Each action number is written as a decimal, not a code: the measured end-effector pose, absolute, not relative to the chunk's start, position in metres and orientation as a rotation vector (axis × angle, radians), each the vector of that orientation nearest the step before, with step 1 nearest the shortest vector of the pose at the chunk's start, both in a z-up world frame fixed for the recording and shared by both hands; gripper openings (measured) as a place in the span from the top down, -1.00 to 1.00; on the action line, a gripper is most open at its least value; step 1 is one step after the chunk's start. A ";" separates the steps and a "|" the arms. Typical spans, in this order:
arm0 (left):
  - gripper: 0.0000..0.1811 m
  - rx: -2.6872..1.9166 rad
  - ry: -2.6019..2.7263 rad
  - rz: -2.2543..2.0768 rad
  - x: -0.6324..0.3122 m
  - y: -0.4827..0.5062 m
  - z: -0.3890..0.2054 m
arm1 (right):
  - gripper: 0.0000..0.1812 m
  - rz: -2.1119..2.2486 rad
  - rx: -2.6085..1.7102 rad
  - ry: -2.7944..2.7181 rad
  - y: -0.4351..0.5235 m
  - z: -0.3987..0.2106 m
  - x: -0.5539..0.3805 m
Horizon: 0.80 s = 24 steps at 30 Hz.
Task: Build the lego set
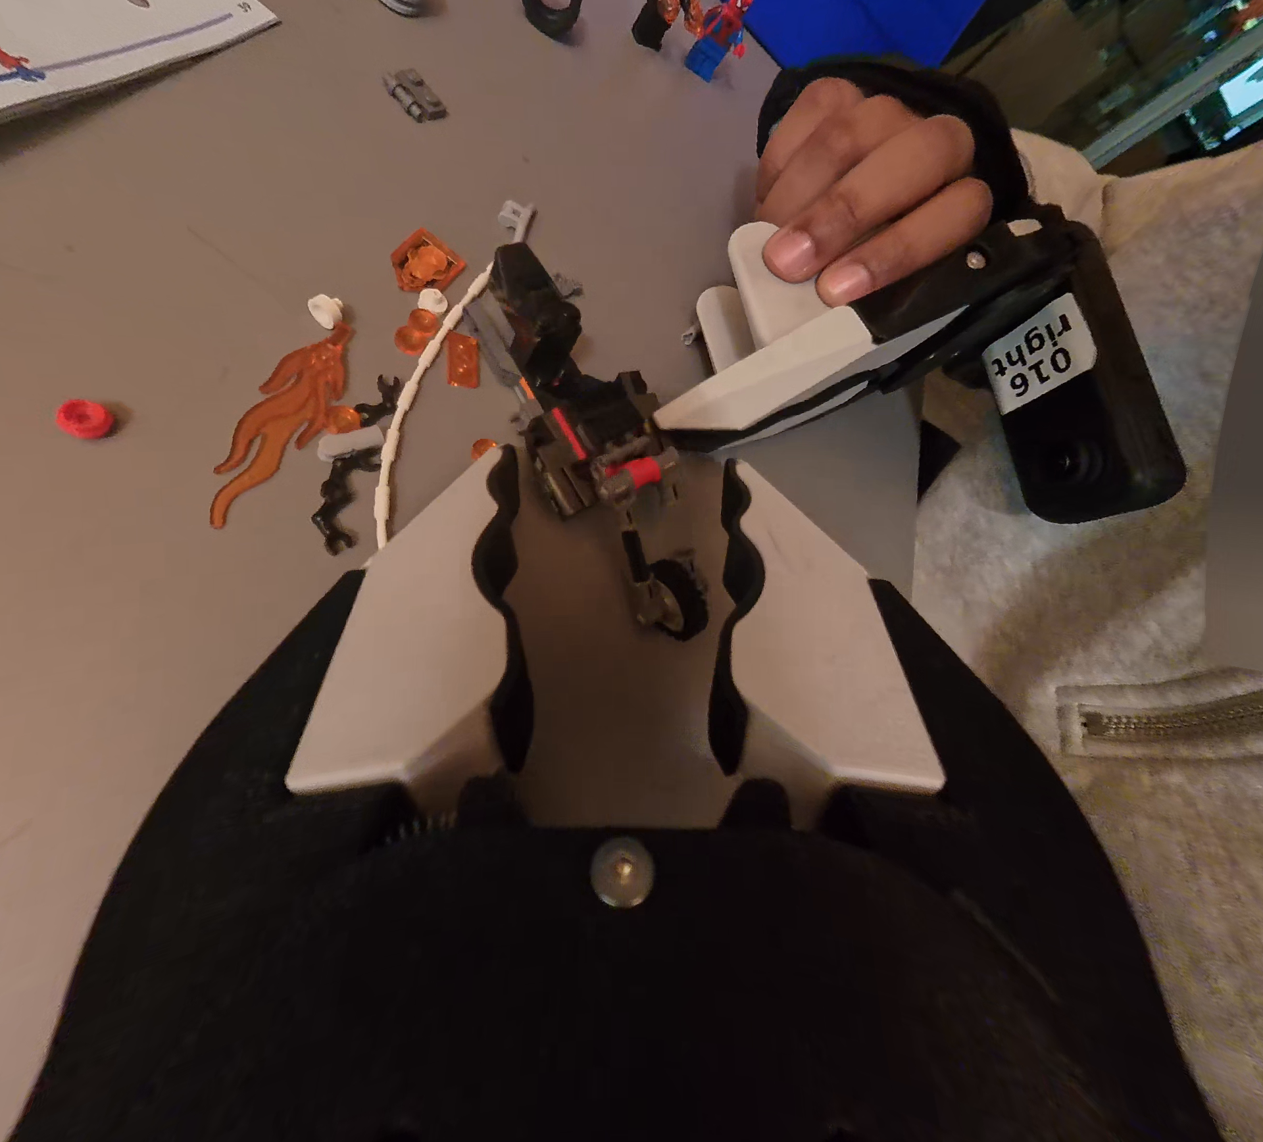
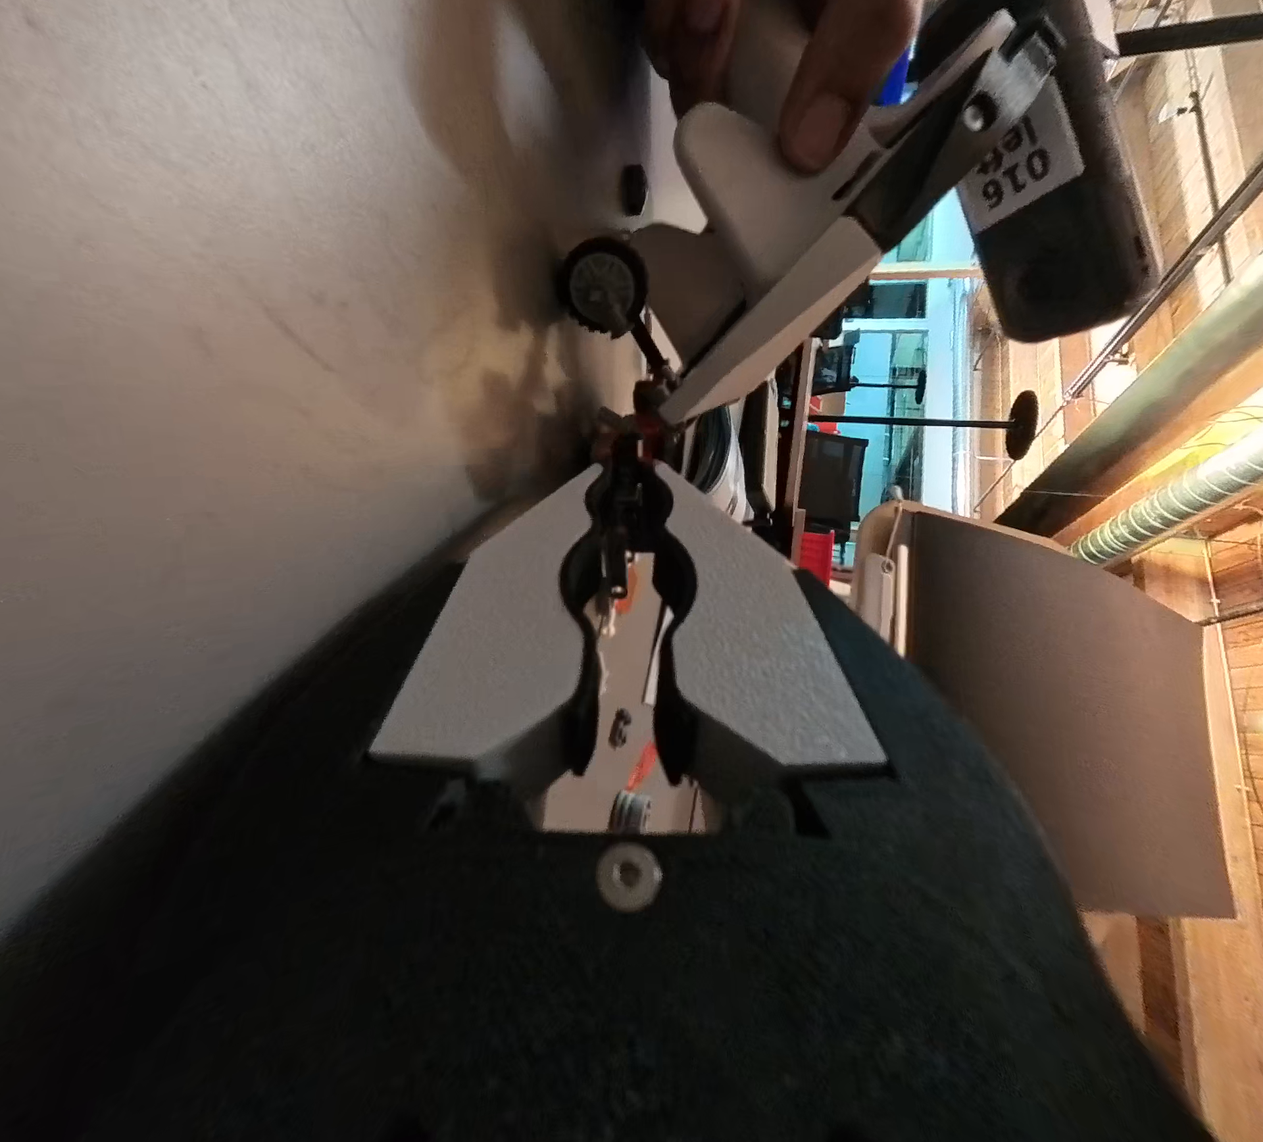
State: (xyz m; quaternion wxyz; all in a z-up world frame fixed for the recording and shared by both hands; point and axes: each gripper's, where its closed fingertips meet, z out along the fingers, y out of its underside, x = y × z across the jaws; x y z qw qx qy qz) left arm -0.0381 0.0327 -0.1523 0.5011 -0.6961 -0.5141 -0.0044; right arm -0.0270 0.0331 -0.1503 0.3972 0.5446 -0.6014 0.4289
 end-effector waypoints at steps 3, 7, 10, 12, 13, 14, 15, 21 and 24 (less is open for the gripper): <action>0.36 -1.705 -1.230 -0.008 -0.039 0.035 -0.153 | 0.94 1.121 1.412 -1.520 0.032 -0.149 -0.019; 0.38 -1.727 -1.212 -0.012 -0.039 0.037 -0.154 | 0.94 1.132 1.439 -1.509 0.031 -0.151 -0.016; 0.39 -1.746 -1.188 -0.028 -0.038 0.039 -0.154 | 0.94 1.149 1.446 -1.522 0.033 -0.151 -0.014; 0.39 -1.756 -1.166 -0.050 -0.036 0.041 -0.154 | 0.94 1.163 1.451 -1.530 0.035 -0.151 -0.012; 0.40 -1.761 -1.155 -0.063 -0.035 0.042 -0.154 | 0.94 1.172 1.453 -1.532 0.035 -0.151 -0.010; 0.41 -1.766 -1.146 -0.075 -0.034 0.043 -0.154 | 0.94 1.181 1.455 -1.535 0.036 -0.151 -0.009; 0.42 -1.772 -1.138 -0.086 -0.033 0.043 -0.154 | 0.94 1.190 1.458 -1.538 0.038 -0.151 -0.008; 0.50 -1.838 -1.084 -0.110 -0.026 0.048 -0.157 | 0.94 1.163 1.494 -1.561 0.049 -0.159 -0.008; 0.52 -1.840 -1.081 -0.116 -0.026 0.049 -0.158 | 0.94 1.160 1.474 -1.576 0.052 -0.160 -0.011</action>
